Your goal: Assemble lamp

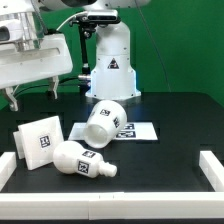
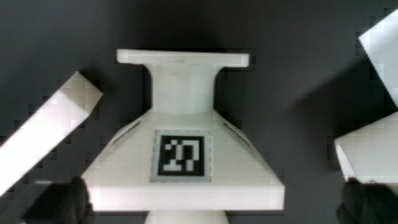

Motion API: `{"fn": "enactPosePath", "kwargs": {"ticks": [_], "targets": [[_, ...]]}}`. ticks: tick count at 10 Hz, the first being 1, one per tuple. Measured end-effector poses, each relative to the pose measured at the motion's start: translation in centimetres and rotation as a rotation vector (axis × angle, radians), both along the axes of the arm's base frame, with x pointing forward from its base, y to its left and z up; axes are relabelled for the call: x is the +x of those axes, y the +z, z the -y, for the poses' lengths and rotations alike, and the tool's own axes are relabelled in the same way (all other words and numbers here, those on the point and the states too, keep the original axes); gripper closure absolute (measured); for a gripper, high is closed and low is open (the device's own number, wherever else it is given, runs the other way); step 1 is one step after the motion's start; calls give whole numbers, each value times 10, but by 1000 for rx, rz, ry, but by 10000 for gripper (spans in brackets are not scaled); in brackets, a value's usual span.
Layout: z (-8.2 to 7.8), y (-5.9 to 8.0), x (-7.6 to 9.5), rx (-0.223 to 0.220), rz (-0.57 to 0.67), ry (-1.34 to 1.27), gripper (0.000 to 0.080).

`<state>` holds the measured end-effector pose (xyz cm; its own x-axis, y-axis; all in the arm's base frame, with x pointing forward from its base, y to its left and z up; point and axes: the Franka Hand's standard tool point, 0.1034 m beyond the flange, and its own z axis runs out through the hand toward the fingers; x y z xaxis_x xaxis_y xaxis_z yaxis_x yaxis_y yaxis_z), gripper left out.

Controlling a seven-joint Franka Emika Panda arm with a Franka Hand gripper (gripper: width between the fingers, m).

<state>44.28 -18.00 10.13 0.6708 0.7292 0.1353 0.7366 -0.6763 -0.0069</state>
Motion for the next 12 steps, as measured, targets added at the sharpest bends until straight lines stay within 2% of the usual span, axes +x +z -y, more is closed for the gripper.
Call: {"fn": "enactPosePath", "kwargs": {"ticks": [2, 3, 12], "targets": [[5, -2, -12, -4, 0, -38, 100], [9, 2, -11, -6, 8, -49, 100], [9, -1, -12, -7, 5, -49, 100]]}}
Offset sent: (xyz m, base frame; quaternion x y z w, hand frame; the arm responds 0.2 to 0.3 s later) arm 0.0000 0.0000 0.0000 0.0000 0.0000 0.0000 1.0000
